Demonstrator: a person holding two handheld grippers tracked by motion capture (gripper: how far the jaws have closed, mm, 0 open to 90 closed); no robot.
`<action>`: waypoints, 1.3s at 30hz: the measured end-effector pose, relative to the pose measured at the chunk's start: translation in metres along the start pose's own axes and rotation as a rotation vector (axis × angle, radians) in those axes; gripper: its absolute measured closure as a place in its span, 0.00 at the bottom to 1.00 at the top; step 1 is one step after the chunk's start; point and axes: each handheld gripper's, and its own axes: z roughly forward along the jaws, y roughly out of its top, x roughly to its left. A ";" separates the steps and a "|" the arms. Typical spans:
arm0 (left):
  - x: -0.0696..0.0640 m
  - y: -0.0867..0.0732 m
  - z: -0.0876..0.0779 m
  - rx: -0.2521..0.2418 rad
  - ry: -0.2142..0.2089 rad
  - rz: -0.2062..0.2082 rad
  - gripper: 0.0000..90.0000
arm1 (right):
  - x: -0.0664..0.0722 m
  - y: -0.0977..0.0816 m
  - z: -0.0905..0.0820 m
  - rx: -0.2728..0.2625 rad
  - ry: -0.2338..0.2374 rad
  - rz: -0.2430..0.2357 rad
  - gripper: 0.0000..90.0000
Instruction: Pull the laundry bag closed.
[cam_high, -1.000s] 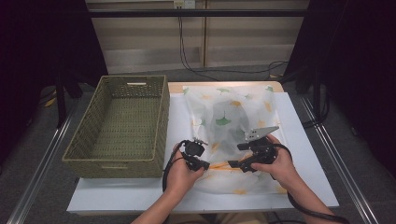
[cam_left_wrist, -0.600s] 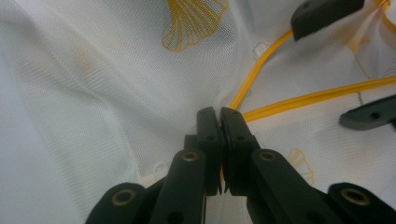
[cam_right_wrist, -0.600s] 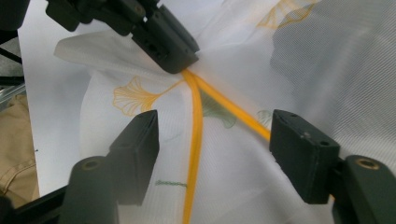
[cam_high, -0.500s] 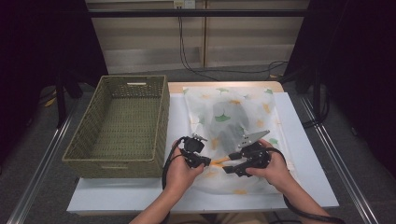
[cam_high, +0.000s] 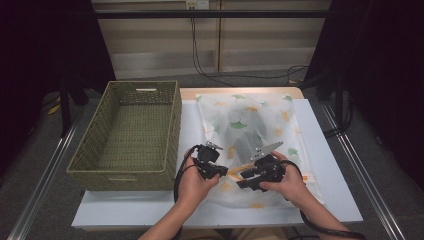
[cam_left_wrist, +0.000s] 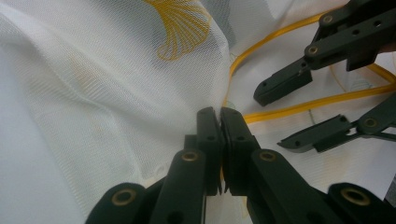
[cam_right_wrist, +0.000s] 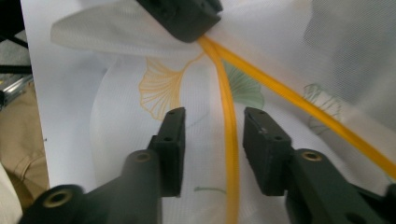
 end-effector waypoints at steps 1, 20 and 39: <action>0.000 0.000 0.000 -0.002 -0.002 0.001 0.97 | 0.000 0.000 0.001 0.013 0.005 0.003 0.69; -0.001 0.001 -0.004 -0.044 -0.030 -0.025 0.94 | 0.001 0.002 0.000 0.036 0.036 -0.007 0.99; 0.006 -0.005 -0.012 -0.049 0.030 -0.043 0.18 | -0.011 -0.003 -0.017 0.021 -0.017 0.016 0.99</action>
